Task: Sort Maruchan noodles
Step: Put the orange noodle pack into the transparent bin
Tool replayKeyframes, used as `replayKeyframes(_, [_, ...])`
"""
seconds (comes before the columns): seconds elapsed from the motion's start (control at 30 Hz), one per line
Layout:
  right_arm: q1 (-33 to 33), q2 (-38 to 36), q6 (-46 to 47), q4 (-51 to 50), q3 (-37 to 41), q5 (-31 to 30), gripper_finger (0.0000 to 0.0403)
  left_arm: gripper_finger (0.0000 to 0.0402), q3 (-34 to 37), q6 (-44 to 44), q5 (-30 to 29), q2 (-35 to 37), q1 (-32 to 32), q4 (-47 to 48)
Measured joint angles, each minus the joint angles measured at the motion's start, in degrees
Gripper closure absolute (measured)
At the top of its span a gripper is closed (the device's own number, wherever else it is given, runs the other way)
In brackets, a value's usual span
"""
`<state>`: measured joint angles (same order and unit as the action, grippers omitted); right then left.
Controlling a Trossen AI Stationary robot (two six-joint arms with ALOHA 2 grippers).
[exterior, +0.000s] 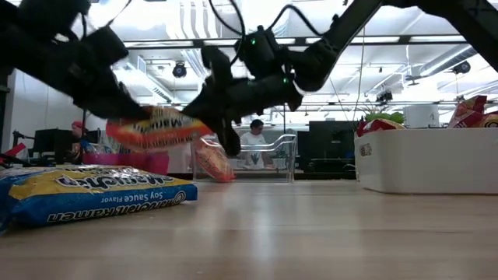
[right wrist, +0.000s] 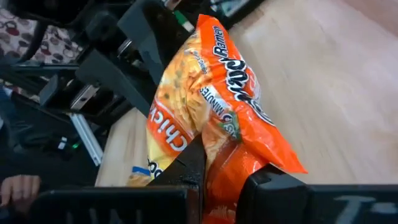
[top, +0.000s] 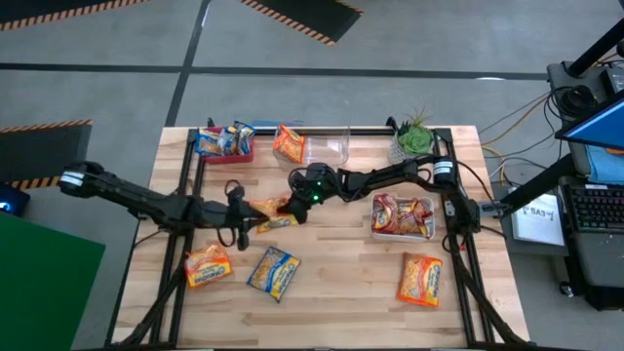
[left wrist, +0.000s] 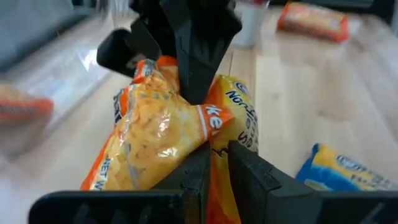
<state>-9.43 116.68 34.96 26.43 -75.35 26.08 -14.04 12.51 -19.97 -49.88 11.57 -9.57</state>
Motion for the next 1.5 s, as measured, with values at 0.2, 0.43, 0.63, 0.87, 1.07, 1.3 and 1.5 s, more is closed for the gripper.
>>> replayKeyframes(0.2, [-0.2,-4.6,-3.3,-4.6,0.0,0.1,0.0371,0.0361,0.0,-6.8,0.8,9.8,0.0,0.0])
replayKeyframes(0.43, [-1.4,-10.2,-6.2,-7.7,0.0,-0.2,0.0370,0.0361,-0.1,-18.9,0.9,20.4,0.0,-7.2])
replayKeyframes(0.63, [-4.4,-13.3,-6.4,-8.2,0.0,-1.3,0.0370,0.0361,-0.1,-26.9,0.9,27.0,0.0,-10.8])
replayKeyframes(0.87, [-7.9,-13.5,-5.7,-8.6,-1.5,-5.0,0.0370,0.0361,-0.1,-30.7,-1.3,31.9,-0.1,-11.0])
replayKeyframes(1.07, [-12.8,-13.5,-5.3,-8.8,-4.6,-6.8,0.0370,0.0361,-0.1,-31.6,-5.4,34.0,-0.1,-11.5])
replayKeyframes(1.3, [-18.3,-13.5,-4.6,-14.8,-6.8,-12.7,0.0370,0.0361,-0.1,-35.6,-5.7,35.3,-0.1,-18.2])
replayKeyframes(1.5, [-19.9,-13.5,-5.5,-24.6,-6.8,-22.4,0.0370,0.0361,-0.1,-39.2,-6.5,35.4,-0.1,-22.4])
